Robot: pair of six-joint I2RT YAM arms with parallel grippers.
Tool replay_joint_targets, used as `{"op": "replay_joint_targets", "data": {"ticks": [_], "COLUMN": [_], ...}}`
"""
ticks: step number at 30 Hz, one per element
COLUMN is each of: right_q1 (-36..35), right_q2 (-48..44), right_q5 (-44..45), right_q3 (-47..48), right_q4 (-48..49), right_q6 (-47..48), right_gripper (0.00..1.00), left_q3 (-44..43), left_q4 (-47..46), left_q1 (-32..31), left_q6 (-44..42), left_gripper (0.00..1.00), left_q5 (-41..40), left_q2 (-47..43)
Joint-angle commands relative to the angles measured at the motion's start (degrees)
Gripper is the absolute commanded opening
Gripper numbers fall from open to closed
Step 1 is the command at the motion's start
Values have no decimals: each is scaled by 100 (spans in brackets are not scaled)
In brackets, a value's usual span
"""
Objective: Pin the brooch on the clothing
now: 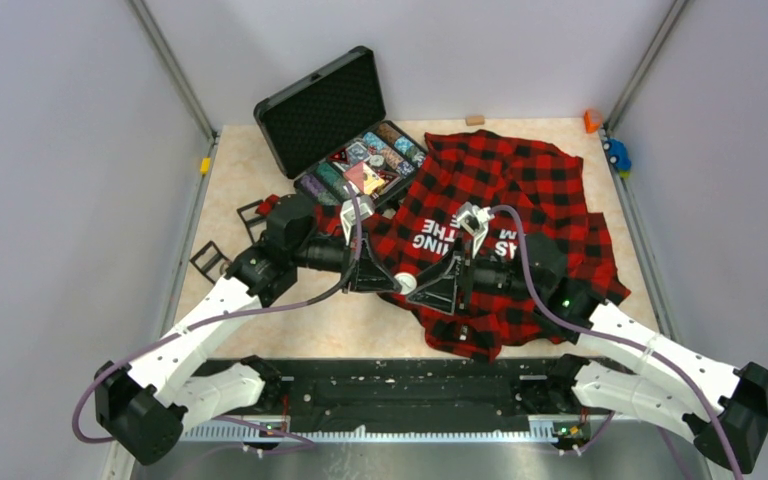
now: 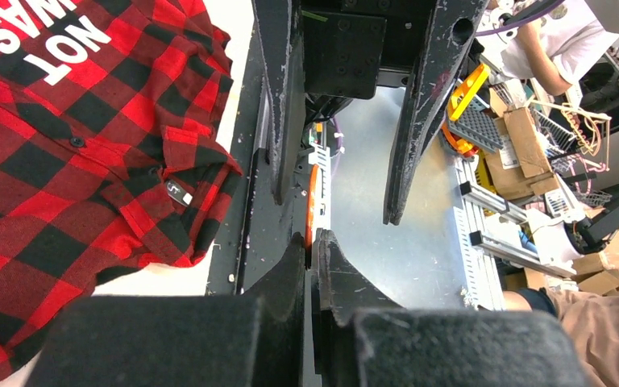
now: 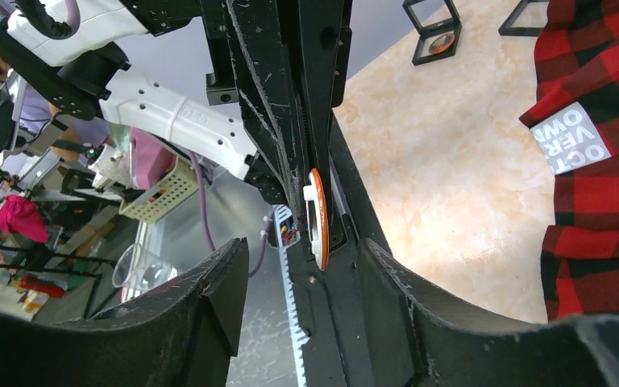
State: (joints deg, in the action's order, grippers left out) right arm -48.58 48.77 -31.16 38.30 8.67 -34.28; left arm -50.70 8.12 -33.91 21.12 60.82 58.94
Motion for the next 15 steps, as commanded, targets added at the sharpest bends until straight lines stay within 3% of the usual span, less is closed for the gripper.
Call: {"op": "replay_joint_targets", "data": {"ticks": [1,15], "right_q1": [32,31], "right_q2": [-28,63], "right_q5": [-19,263], "right_q3": [301,180], "right_q4": [96,252], "right_q6": [-67,-63], "right_gripper": [51,32], "left_q3": [-38,-49], "left_q4": [-197,-201], "left_q1": [-6,-2], "left_q6": [6,14], "left_gripper": [0,0], "left_q5": [-1,90], "left_q2": [-175,-113]}}
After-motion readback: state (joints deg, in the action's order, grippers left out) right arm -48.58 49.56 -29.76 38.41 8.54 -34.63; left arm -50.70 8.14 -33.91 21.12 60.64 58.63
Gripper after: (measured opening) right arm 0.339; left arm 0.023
